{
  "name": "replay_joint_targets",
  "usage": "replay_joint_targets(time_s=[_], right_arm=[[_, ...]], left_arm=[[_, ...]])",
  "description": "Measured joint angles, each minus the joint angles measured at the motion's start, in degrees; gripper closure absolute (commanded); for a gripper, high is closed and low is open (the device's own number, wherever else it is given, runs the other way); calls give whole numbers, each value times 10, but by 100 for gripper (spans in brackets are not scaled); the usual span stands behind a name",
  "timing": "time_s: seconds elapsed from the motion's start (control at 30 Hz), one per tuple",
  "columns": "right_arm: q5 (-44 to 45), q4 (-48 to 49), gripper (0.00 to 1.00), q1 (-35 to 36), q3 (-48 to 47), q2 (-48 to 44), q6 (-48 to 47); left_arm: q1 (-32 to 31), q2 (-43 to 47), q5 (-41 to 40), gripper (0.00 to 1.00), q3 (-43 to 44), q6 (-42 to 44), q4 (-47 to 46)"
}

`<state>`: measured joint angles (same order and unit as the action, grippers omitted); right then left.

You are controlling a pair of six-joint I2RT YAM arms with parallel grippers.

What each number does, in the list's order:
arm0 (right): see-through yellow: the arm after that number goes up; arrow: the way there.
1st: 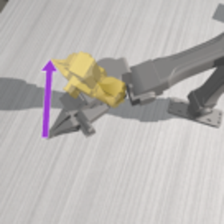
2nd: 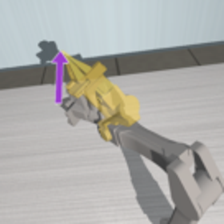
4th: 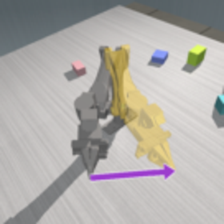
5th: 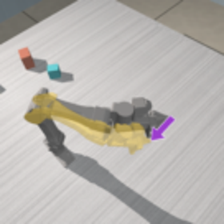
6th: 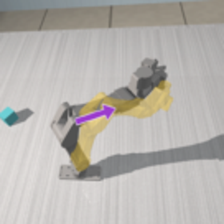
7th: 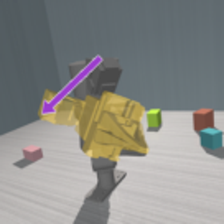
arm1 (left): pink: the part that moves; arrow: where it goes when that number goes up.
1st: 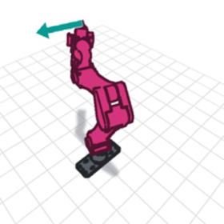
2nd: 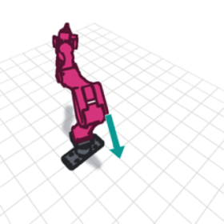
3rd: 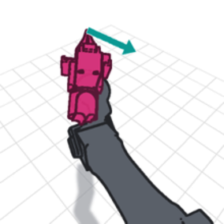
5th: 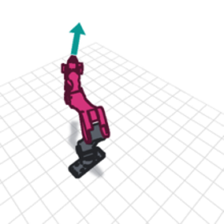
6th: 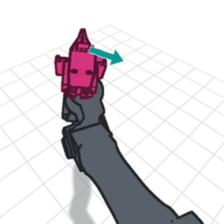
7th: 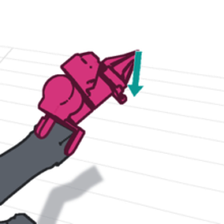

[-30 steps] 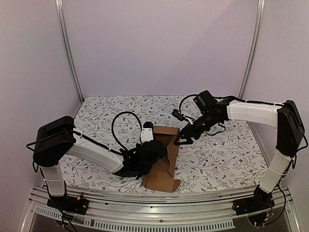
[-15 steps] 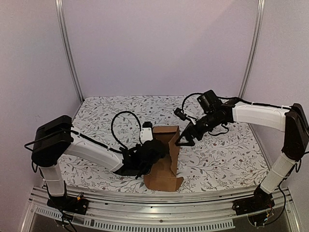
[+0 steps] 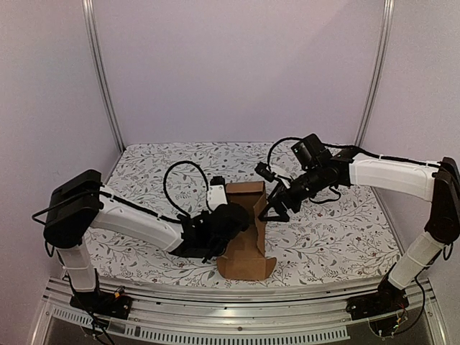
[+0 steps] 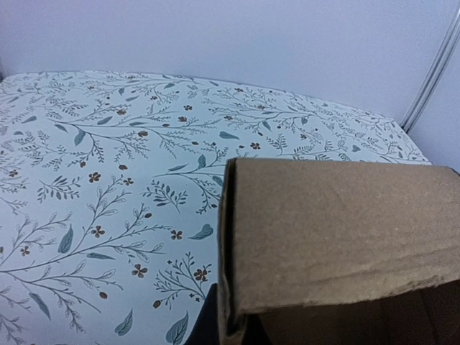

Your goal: Fold the paper box

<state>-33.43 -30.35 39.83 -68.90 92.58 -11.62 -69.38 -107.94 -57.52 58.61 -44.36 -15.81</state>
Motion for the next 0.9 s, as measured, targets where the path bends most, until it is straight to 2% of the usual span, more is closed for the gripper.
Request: replay_joint_targets(time_s=[0.4, 0.63, 0.83, 0.9], right_arm=[[175, 51, 2, 18, 0, 1, 105], [224, 61, 18, 18, 0, 3, 126], [243, 65, 42, 24, -2, 3, 129], [252, 65, 54, 28, -4, 4, 128]], left_arm=[[-2, 0, -17, 100, 50, -44, 66], [-5, 0, -17, 100, 61, -68, 96], [-5, -1, -16, 100, 62, -99, 109], [-5, -1, -15, 100, 62, -118, 115]])
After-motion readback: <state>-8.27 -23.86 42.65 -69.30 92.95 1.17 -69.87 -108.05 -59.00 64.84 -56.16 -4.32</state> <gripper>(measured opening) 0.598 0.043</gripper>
